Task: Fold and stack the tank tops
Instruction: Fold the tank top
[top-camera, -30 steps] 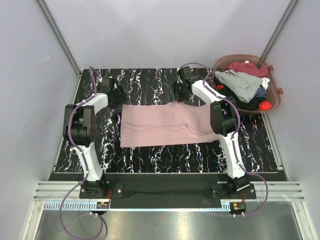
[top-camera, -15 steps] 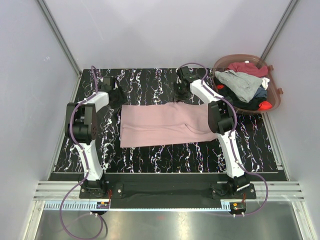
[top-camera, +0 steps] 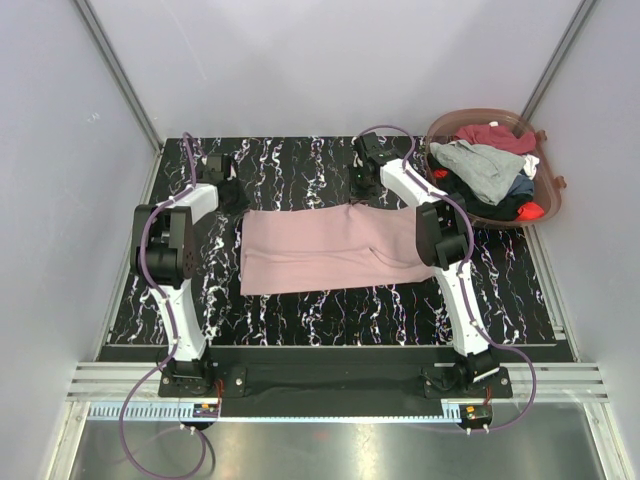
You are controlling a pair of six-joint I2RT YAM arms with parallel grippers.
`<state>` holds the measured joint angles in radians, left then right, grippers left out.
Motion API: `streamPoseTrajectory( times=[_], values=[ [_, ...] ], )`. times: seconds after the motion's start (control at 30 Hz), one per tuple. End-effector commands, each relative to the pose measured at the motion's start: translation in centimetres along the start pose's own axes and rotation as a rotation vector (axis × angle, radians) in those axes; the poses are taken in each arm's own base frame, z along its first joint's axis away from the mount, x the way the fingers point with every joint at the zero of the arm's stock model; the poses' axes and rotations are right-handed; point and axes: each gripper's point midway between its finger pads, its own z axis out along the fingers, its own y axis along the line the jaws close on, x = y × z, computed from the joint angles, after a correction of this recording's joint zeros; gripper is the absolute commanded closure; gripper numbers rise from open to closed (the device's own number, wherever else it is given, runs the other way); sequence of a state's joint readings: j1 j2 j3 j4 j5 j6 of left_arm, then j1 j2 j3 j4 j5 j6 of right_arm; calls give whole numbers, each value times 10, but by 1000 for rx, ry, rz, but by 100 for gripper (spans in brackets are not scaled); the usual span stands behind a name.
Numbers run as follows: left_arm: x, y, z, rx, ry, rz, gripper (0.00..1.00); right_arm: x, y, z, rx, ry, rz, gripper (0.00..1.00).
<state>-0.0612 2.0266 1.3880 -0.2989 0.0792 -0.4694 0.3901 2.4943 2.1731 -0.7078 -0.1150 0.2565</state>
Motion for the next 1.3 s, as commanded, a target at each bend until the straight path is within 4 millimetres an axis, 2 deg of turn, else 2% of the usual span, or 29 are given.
streamPoseTrajectory(
  times=[0.0,0.17,0.3,0.4,0.43,0.57,0.6,0.8,1.0,1.03,1.27],
  values=[
    [-16,-17,-8,56,-47,31,100,-22,-3,-16,31,-69,-13,100],
    [-25,-17,-24,50,-99,38,100,-38,-2,-37,49,-144,-17,100],
    [-35,-26,-42,100,-179,46,100,-49,0,-58,45,-224,-13,100],
    [-34,-28,-58,124,-221,48,100,-53,6,-76,23,-280,-7,100],
    [-35,-29,-66,138,-245,49,100,-51,1,-84,44,-296,3,100],
    [-32,-32,-83,173,-276,52,100,-52,2,-104,36,-354,15,100],
    [-29,-33,-87,178,-276,53,100,-54,4,-115,28,-371,16,100],
    [-15,-33,-101,198,-280,52,100,-22,3,-126,19,-360,39,100],
    [14,-20,-106,184,-244,37,100,18,3,-135,64,-361,63,100],
    [16,-18,-106,180,-246,36,100,29,1,-135,73,-349,65,100],
    [39,-2,-106,143,-209,39,100,74,7,-128,123,-321,57,100]
  ],
)
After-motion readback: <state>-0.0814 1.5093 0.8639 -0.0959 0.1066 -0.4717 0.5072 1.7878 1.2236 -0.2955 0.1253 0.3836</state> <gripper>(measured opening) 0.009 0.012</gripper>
